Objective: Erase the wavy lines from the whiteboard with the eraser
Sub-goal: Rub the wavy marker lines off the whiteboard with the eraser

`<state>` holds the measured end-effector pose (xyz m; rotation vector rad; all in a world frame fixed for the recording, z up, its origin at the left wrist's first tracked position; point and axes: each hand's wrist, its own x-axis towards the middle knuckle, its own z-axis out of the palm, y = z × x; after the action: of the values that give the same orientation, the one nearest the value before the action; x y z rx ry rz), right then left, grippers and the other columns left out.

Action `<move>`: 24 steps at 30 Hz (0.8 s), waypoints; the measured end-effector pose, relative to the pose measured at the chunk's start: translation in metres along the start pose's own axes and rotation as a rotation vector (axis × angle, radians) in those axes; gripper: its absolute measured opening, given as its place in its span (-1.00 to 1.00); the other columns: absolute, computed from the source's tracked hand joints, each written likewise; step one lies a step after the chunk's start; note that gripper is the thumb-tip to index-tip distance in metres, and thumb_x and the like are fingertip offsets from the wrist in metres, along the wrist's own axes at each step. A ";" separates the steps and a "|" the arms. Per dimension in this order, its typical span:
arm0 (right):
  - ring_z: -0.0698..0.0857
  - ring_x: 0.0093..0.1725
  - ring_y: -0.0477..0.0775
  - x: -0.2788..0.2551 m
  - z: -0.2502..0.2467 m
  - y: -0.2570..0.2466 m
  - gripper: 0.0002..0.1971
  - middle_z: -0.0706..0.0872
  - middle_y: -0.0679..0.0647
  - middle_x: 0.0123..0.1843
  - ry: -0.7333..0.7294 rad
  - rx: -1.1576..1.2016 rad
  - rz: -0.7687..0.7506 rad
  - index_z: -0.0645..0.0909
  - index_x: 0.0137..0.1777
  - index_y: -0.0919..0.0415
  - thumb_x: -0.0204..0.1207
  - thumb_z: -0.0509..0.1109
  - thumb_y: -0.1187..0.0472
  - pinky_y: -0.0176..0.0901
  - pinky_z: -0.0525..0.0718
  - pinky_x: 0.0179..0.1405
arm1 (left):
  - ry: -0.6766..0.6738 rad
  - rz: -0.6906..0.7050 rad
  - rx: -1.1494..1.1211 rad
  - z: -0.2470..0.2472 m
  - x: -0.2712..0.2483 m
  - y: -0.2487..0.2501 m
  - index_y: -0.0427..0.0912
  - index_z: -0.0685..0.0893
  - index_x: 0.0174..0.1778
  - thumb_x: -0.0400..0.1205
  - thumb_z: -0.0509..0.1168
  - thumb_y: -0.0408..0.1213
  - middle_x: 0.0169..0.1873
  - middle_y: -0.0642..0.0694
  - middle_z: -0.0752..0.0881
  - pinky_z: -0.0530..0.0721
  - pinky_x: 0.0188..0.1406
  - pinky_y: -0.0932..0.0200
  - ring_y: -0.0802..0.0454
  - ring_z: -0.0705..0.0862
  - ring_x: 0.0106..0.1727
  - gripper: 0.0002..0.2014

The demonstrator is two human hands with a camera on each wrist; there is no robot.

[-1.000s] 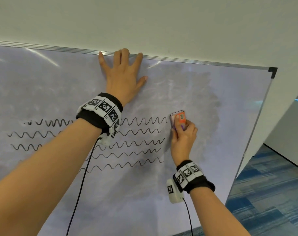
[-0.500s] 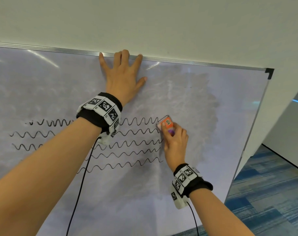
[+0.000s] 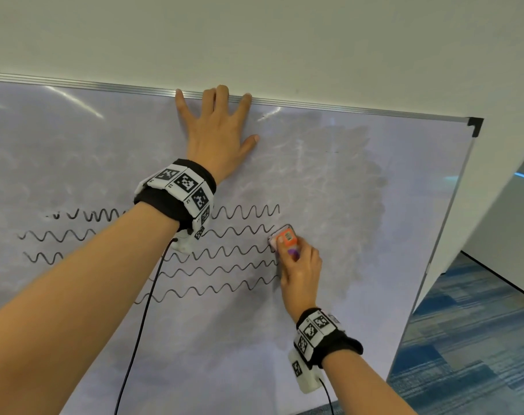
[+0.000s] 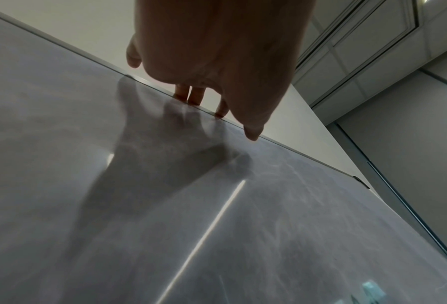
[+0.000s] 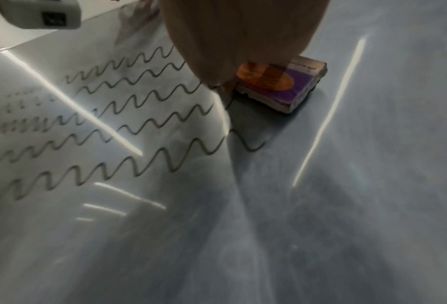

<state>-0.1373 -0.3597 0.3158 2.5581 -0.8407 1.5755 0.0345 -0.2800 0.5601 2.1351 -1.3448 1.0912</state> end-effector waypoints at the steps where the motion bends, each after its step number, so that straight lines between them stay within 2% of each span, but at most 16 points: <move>1: 0.46 0.17 0.29 -0.004 0.000 0.003 -0.14 0.56 0.39 0.29 -0.024 -0.021 -0.037 0.37 0.48 0.02 0.20 0.60 0.49 0.21 0.61 0.04 | -0.001 0.002 0.003 0.000 0.000 0.000 -0.06 0.31 0.55 0.61 0.19 0.14 0.34 -0.29 0.40 -0.01 0.41 -0.59 -0.25 0.35 0.38 -0.38; 3: 0.48 0.17 0.32 0.004 -0.002 0.016 -0.24 0.56 0.39 0.31 -0.024 -0.040 -0.050 0.44 0.47 0.03 0.27 0.58 0.45 0.21 0.57 0.08 | 0.001 0.009 0.006 0.000 0.000 -0.002 -0.06 0.31 0.54 0.61 0.19 0.14 0.34 -0.28 0.40 -0.01 0.41 -0.60 -0.25 0.35 0.38 -0.38; 6: 0.48 0.19 0.33 0.027 -0.010 0.029 -0.40 0.53 0.35 0.32 0.080 0.013 0.137 0.52 0.45 0.06 0.41 0.48 0.44 0.24 0.57 0.08 | 0.003 0.007 0.002 0.002 0.000 -0.003 -0.05 0.30 0.55 0.60 0.19 0.14 0.35 -0.28 0.39 -0.02 0.41 -0.60 -0.25 0.35 0.39 -0.38; 8: 0.46 0.22 0.31 0.034 -0.010 0.033 -0.45 0.52 0.33 0.34 0.107 0.050 0.200 0.55 0.43 0.07 0.44 0.45 0.43 0.19 0.55 0.13 | -0.003 0.003 -0.001 0.001 -0.001 -0.002 -0.04 0.30 0.55 0.60 0.17 0.15 0.37 -0.28 0.39 -0.03 0.41 -0.59 -0.24 0.34 0.40 -0.38; 11: 0.46 0.19 0.31 0.014 -0.005 0.024 -0.40 0.52 0.35 0.33 0.078 0.048 0.125 0.49 0.45 0.03 0.43 0.45 0.44 0.17 0.56 0.10 | -0.007 -0.008 -0.003 0.002 0.000 -0.001 -0.03 0.30 0.54 0.60 0.17 0.15 0.38 -0.27 0.38 -0.01 0.42 -0.58 -0.24 0.33 0.41 -0.39; 14: 0.50 0.13 0.30 -0.029 0.002 0.016 -0.32 0.56 0.35 0.30 -0.028 0.031 0.031 0.45 0.45 0.03 0.34 0.51 0.46 0.15 0.59 0.03 | 0.001 -0.013 -0.010 0.003 0.000 0.000 -0.04 0.30 0.54 0.60 0.17 0.15 0.38 -0.28 0.39 0.00 0.42 -0.58 -0.25 0.34 0.42 -0.39; 17: 0.53 0.13 0.31 -0.037 0.002 0.028 -0.41 0.56 0.34 0.31 -0.050 0.002 0.011 0.55 0.42 0.10 0.38 0.51 0.41 0.15 0.59 0.04 | -0.002 -0.004 0.003 0.004 -0.001 -0.001 -0.04 0.29 0.54 0.61 0.16 0.14 0.39 -0.29 0.38 -0.01 0.41 -0.59 -0.25 0.33 0.42 -0.39; 22: 0.50 0.22 0.35 -0.016 0.004 0.053 -0.58 0.52 0.36 0.31 0.104 0.056 0.387 0.62 0.35 0.22 0.48 0.45 0.38 0.22 0.61 0.13 | 0.003 0.001 0.002 0.004 0.000 -0.002 -0.04 0.29 0.55 0.61 0.15 0.15 0.39 -0.29 0.38 0.00 0.41 -0.59 -0.25 0.34 0.42 -0.38; 24: 0.51 0.22 0.35 -0.020 0.008 0.046 -0.60 0.52 0.36 0.31 0.102 0.054 0.387 0.63 0.33 0.24 0.48 0.46 0.37 0.21 0.61 0.13 | 0.003 -0.007 0.002 0.005 0.000 -0.001 -0.04 0.29 0.54 0.60 0.15 0.15 0.39 -0.29 0.38 0.00 0.41 -0.59 -0.25 0.34 0.42 -0.38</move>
<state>-0.1587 -0.3930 0.2837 2.4304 -1.3634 1.8247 0.0377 -0.2825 0.5573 2.1363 -1.3350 1.0931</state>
